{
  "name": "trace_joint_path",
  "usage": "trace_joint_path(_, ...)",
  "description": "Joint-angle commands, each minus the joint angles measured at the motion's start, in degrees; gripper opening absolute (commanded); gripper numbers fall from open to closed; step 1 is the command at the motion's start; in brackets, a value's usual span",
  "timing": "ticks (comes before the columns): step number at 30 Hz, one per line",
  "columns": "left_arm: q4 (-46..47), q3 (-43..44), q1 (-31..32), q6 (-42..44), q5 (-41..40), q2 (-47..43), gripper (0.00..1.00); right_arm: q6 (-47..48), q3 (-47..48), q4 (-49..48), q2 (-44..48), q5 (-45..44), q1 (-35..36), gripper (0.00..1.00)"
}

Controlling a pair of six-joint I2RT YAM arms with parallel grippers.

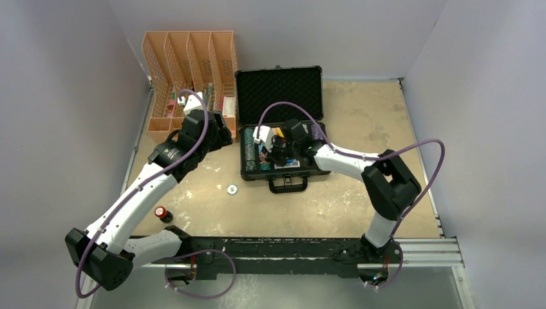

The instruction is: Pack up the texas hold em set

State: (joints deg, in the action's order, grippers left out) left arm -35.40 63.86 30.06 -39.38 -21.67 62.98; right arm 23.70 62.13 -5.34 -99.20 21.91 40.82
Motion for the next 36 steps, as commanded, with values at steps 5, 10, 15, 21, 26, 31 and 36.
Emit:
trace_joint_path(5, 1.2, -0.3, -0.4, 0.1, -0.6, -1.1, 0.63, -0.3, 4.8, 2.3, -2.4, -7.2, 1.8, 0.24)
trace_joint_path(10, 1.0, -0.3, -0.5, 0.2, -0.6, -1.0, 0.64, -3.3, 5.2, 3.2, -1.2, -5.6, 1.8, 0.37)
trace_joint_path(15, 0.9, -0.6, -0.6, 0.0, -0.6, -1.3, 0.63, -5.6, 4.3, 1.9, 1.8, -5.1, 1.8, 0.23)
trace_joint_path(21, 0.2, -2.6, -0.7, -1.6, -1.2, -2.2, 0.64, -15.4, 3.2, -3.4, 4.8, -11.2, 1.8, 0.3)
trace_joint_path(26, -2.1, -2.1, -0.9, -3.2, -8.8, -4.7, 0.63, -26.0, 5.6, -2.1, 4.8, -12.5, 2.4, 0.41)
trace_joint_path(31, -5.0, 3.0, -1.0, -2.3, -19.3, -8.5, 0.64, -32.2, 7.7, 2.0, 3.4, -20.1, 10.6, 0.5)
trace_joint_path(36, -6.0, 8.6, -0.9, 1.0, -24.9, -10.8, 0.64, -37.9, 11.0, 4.7, -1.5, -24.5, 19.0, 0.57)
